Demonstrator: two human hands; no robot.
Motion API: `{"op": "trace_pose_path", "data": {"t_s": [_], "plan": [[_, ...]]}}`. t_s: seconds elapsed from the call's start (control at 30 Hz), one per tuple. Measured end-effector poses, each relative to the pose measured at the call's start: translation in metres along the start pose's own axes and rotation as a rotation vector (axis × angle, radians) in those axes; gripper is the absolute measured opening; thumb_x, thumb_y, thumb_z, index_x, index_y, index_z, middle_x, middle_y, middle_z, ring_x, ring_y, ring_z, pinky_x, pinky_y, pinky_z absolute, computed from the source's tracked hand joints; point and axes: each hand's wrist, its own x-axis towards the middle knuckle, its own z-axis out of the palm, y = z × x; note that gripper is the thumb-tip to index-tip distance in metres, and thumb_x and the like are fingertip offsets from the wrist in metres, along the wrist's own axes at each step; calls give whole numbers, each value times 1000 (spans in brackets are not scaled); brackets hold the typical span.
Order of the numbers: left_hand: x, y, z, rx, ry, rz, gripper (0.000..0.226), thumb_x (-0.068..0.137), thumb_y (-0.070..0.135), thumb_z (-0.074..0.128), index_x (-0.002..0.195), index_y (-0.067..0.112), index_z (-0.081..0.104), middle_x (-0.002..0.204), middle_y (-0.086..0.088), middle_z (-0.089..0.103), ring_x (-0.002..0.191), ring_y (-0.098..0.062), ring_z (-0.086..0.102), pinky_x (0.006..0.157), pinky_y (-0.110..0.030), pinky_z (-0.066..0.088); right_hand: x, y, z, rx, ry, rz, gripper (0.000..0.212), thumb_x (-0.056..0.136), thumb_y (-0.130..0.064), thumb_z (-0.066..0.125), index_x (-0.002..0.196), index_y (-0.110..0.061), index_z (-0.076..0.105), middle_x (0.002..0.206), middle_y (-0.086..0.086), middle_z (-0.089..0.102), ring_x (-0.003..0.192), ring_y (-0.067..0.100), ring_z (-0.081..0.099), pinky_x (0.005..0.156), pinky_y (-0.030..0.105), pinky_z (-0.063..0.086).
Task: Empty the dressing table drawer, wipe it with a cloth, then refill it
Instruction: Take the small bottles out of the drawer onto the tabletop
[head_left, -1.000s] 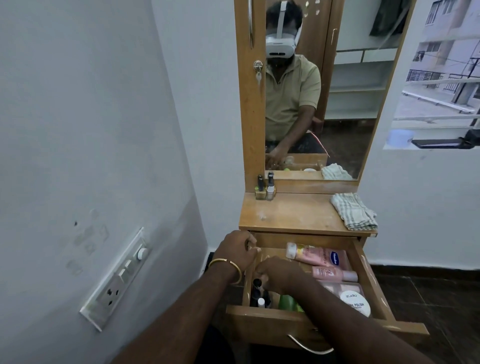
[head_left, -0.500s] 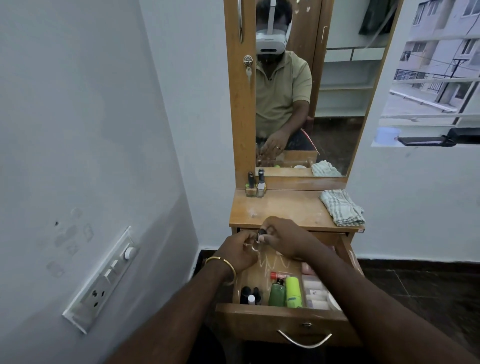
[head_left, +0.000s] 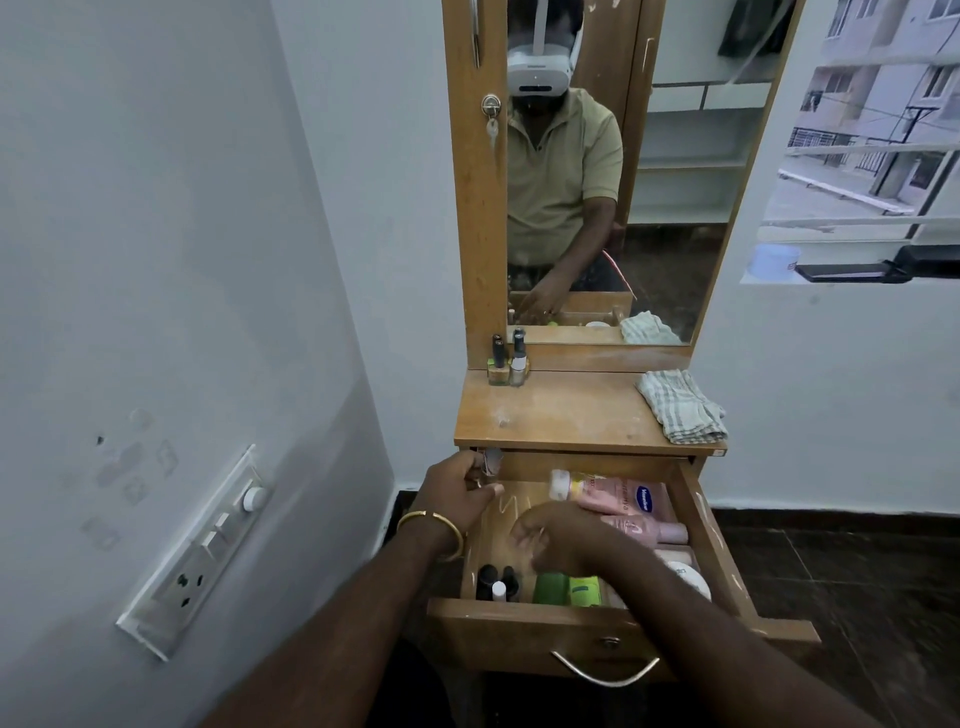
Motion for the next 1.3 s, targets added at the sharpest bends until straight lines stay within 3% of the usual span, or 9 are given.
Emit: {"op": "trace_pose_path", "data": {"t_s": [0.2,0.37,0.47,0.57,0.63,0.73,0.93,1.03,1.3], "plan": [[-4,0,3,-3,-29,-23,25,81,24,76,103,16,67,98,2,70,90,-13,64,74,-21,46,7,-5,19,56,-91,20,28,74,-14,81,100,-21,74,104,-4,67,92,12,64,81,28,55],[-2,0,2,-19,-32,8,15,81,27,75,89,26,62,86,9,66,80,-7,61,64,-14,41,8,-1,22,53,-78,28,18,78,-19,76,95,-24,73,99,-6,70,90,9,66,81,28,56],[4,-1,4,-44,-23,21,14,81,32,74,87,24,64,83,7,66,77,-7,61,66,-20,47,9,0,14,64,-72,65,15,81,-26,73,96,-24,71,97,-6,69,89,12,66,82,32,56],[21,5,2,-46,53,94,15,81,28,74,86,20,64,87,0,61,81,-6,57,71,-15,43,5,-3,-9,97,47,42,5,85,-29,70,86,-28,66,91,-7,66,83,10,63,75,28,54],[34,12,-3,-38,101,119,15,81,26,75,88,21,63,90,3,56,83,-2,52,69,-8,36,2,-9,-31,149,157,3,18,89,-24,67,78,-33,58,84,-7,61,75,3,57,67,18,48],[59,19,-8,-61,126,106,14,82,29,74,90,18,68,90,3,61,84,-5,55,72,-16,43,13,-12,-65,185,340,-35,18,90,-22,66,79,-34,58,80,-10,59,71,1,53,62,15,40],[110,22,-8,8,141,31,17,81,26,74,82,17,60,84,-1,62,79,-17,56,66,-25,41,63,-6,-108,351,682,-32,18,86,-16,69,83,-31,62,86,-11,65,66,-1,58,66,19,45],[131,20,-1,17,143,-47,19,81,28,73,92,18,61,91,1,64,85,-18,58,75,-27,47,93,-1,-117,337,711,34,9,87,-17,68,89,-25,65,91,-6,67,76,11,62,74,31,50],[158,14,14,-21,152,-100,16,77,30,76,85,25,63,81,8,66,78,-13,61,76,-34,55,142,12,-121,233,708,88,12,84,-19,71,96,-18,71,91,-1,69,86,16,62,79,33,51]]}}
